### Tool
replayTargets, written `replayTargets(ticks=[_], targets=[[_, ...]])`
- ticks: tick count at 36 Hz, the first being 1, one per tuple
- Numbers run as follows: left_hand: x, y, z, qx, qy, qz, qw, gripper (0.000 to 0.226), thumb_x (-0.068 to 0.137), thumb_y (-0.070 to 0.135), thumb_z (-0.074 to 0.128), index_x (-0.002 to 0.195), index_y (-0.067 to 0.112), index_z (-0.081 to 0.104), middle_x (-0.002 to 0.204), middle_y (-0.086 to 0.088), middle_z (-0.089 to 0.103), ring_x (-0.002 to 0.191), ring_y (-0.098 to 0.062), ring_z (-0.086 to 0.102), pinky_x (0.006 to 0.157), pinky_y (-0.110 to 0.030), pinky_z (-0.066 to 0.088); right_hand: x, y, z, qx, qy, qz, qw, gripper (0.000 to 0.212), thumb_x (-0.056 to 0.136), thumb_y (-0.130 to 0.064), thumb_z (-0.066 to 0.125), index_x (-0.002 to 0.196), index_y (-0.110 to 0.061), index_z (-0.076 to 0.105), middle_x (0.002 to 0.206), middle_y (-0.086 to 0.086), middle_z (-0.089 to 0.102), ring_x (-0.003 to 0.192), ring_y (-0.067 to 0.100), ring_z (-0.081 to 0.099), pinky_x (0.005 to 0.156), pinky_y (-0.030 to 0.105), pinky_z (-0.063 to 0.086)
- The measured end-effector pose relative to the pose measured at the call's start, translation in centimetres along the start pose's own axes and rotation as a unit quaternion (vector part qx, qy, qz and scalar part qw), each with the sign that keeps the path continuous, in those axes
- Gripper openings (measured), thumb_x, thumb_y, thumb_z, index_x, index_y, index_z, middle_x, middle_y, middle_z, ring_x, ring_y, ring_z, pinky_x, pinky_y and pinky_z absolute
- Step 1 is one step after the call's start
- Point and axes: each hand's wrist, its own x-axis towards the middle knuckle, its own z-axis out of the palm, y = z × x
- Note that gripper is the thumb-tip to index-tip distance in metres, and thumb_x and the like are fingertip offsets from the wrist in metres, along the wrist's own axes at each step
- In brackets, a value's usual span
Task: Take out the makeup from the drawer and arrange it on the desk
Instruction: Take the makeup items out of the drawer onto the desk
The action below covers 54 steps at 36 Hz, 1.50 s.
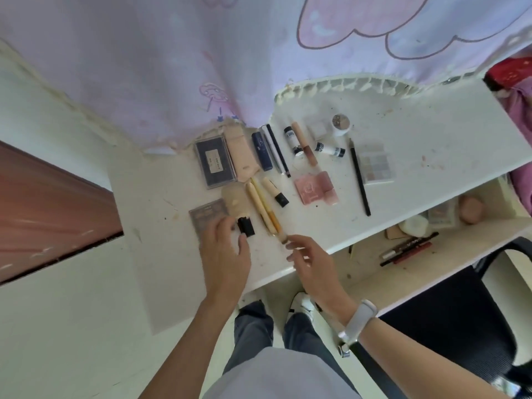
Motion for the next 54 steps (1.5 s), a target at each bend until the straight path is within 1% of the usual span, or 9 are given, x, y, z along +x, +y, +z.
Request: replayTargets(ticks=[8, 16, 26, 35, 39, 42, 48, 51, 54], targets=[[-6.0, 7.0, 9.1, -0.052, -0.177, 0.148, 0.971, 0.024, 0.088, 0.008, 0.06, 0.112, 0.007, 0.061, 0.107, -0.006, 0.06, 0.097, -0.019, 0.059, 0.083, -0.028, 0.051, -2.1, 9.0, -14.0, -0.112, 0.001, 0.104, 0.988, 0.025, 0.093, -0.005, 0.049, 0.109, -0.022, 0.057, 0.091, -0.012, 0.063, 0.089, 0.01, 0.061, 0.083, 0.022, 0.045], [-8.7, 9.3, 22.1, 0.057, -0.35, 0.098, 0.93, 0.037, 0.096, 0.018, 0.043, 0.133, 0.014, 0.045, 0.13, -0.004, 0.048, 0.12, -0.019, 0.047, 0.101, -0.035, 0.04, 2.7, 16.8, -24.8, -0.384, -0.095, 0.09, 0.914, 0.041, 0.093, -0.008, 0.042, 0.134, -0.01, 0.047, 0.134, 0.01, 0.052, 0.12, 0.028, 0.05, 0.099, 0.037, 0.041], [-7.3, 6.0, 31.0, 0.276, -0.332, 0.163, 0.887, 0.071, 0.091, 0.017, 0.047, 0.149, 0.007, 0.005, 0.157, -0.01, -0.007, 0.144, -0.027, -0.006, 0.115, -0.045, 0.015, 10.1, 21.7, -25.5, -0.568, -0.201, 0.035, 0.798, 0.033, 0.087, -0.011, 0.048, 0.12, -0.014, 0.054, 0.116, 0.008, 0.058, 0.098, 0.031, 0.059, 0.072, 0.038, 0.048], [-9.2, 5.3, 30.4, 0.326, -0.329, 0.227, 0.857, 0.048, 0.091, 0.009, 0.042, 0.139, 0.008, 0.037, 0.154, -0.006, 0.02, 0.141, -0.023, 0.017, 0.108, -0.04, 0.025, 10.1, 24.1, -26.0, -0.632, -0.205, 0.002, 0.747, 0.029, 0.094, -0.008, 0.038, 0.12, -0.006, 0.05, 0.128, 0.014, 0.047, 0.12, 0.029, 0.044, 0.091, 0.038, 0.04], [-9.2, 6.1, 30.5, 0.314, -0.296, 0.189, 0.882, 0.032, 0.087, 0.002, 0.049, 0.118, 0.009, 0.054, 0.129, -0.011, 0.047, 0.115, -0.029, 0.046, 0.093, -0.039, 0.037, 10.4, 24.4, -26.2, -0.639, -0.208, 0.001, 0.741, 0.026, 0.093, -0.008, 0.04, 0.116, -0.006, 0.054, 0.126, 0.015, 0.043, 0.114, 0.031, 0.045, 0.09, 0.04, 0.038], [-8.4, 6.6, 31.3, 0.297, -0.269, 0.135, 0.906, 0.023, 0.089, 0.004, 0.052, 0.111, 0.005, 0.055, 0.113, -0.015, 0.054, 0.099, -0.033, 0.052, 0.083, -0.041, 0.04, 10.7, 24.7, -26.1, -0.629, -0.213, -0.002, 0.748, 0.028, 0.093, -0.008, 0.041, 0.117, -0.006, 0.054, 0.126, 0.013, 0.048, 0.118, 0.03, 0.043, 0.092, 0.041, 0.038], [-7.5, 6.8, 32.5, 0.296, -0.244, 0.052, 0.922, 0.026, 0.093, 0.011, 0.051, 0.117, 0.005, 0.044, 0.112, -0.011, 0.053, 0.102, -0.028, 0.052, 0.083, -0.033, 0.037, 11.1, 25.3, -26.1, -0.653, -0.238, -0.013, 0.719, 0.028, 0.09, -0.012, 0.043, 0.112, -0.011, 0.06, 0.124, 0.01, 0.053, 0.12, 0.027, 0.043, 0.098, 0.04, 0.031], [-7.4, 6.4, 32.6, 0.31, -0.244, 0.042, 0.918, 0.021, 0.091, 0.009, 0.052, 0.111, 0.005, 0.046, 0.11, -0.01, 0.055, 0.103, -0.026, 0.052, 0.083, -0.031, 0.036, 11.3, 24.6, -25.8, -0.662, -0.253, -0.018, 0.705, 0.022, 0.087, -0.01, 0.044, 0.096, -0.013, 0.063, 0.109, 0.006, 0.059, 0.111, 0.026, 0.049, 0.097, 0.042, 0.03], [-7.4, 6.1, 32.5, 0.323, -0.252, 0.056, 0.911, 0.018, 0.091, 0.016, 0.051, 0.105, 0.006, 0.05, 0.107, -0.01, 0.057, 0.103, -0.026, 0.052, 0.084, -0.031, 0.033, 11.3, 23.8, -25.2, -0.658, -0.296, -0.006, 0.692, 0.023, 0.085, -0.004, 0.043, 0.064, -0.015, 0.048, 0.073, -0.002, 0.051, 0.085, 0.022, 0.048, 0.098, 0.046, 0.028]])
